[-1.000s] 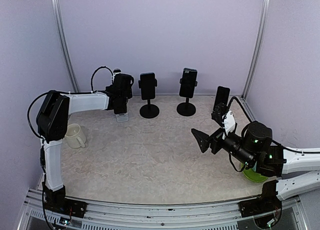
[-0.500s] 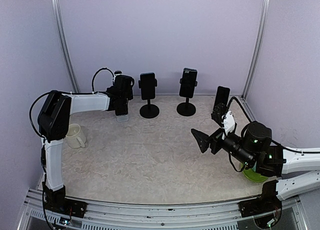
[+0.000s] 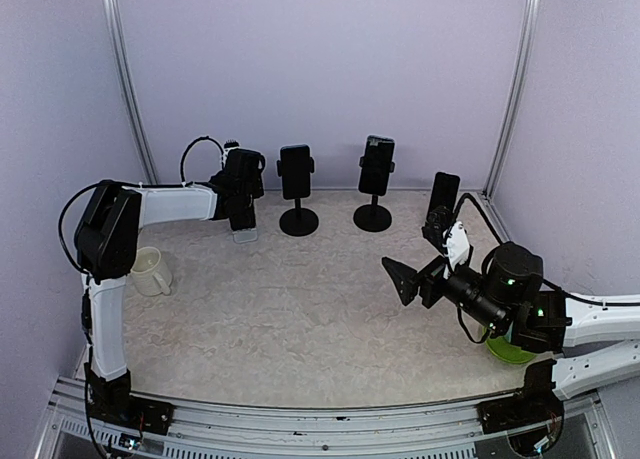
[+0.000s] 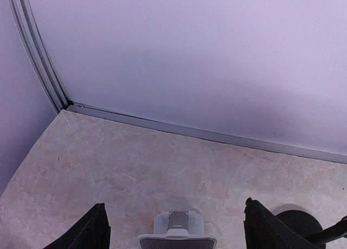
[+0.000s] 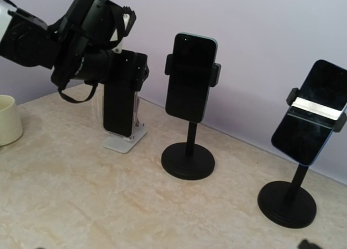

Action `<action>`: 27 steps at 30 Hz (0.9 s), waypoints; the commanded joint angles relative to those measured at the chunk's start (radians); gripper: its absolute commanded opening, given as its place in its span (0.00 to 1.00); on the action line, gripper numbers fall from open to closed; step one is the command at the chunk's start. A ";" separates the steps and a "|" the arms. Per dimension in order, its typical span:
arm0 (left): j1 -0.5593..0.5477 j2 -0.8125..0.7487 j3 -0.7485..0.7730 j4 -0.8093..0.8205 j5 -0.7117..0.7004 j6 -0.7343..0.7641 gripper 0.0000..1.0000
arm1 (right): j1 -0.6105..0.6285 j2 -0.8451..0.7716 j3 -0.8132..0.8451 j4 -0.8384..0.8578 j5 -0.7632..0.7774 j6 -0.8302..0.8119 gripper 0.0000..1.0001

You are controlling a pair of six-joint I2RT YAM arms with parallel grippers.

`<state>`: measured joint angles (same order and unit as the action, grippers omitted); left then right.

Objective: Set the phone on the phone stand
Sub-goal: Install the phone onto the phone stand.

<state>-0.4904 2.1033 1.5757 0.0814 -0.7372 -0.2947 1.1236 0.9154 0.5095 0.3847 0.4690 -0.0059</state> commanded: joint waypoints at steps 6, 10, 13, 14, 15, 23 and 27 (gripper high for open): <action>0.018 -0.003 -0.014 0.047 0.001 -0.034 0.43 | 0.010 -0.004 0.000 -0.009 0.014 -0.008 1.00; 0.018 -0.005 -0.016 0.041 0.001 -0.042 0.50 | 0.010 -0.007 0.000 -0.008 0.014 -0.009 1.00; 0.019 -0.006 -0.017 0.040 0.001 -0.047 0.55 | 0.010 -0.009 0.000 -0.009 0.017 -0.012 1.00; 0.020 -0.006 -0.017 0.040 0.002 -0.047 0.57 | 0.011 -0.009 -0.001 -0.009 0.017 -0.012 1.00; 0.020 -0.006 -0.017 0.039 0.003 -0.047 0.59 | 0.010 -0.009 0.000 -0.009 0.018 -0.013 1.00; 0.026 -0.004 -0.014 0.028 0.007 -0.058 0.73 | 0.010 -0.011 -0.002 -0.010 0.019 -0.014 1.00; 0.030 -0.003 -0.014 0.025 0.013 -0.063 0.78 | 0.010 -0.015 -0.004 -0.010 0.019 -0.015 1.00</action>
<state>-0.4755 2.1033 1.5688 0.0887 -0.7261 -0.3424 1.1236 0.9150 0.5095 0.3847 0.4763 -0.0135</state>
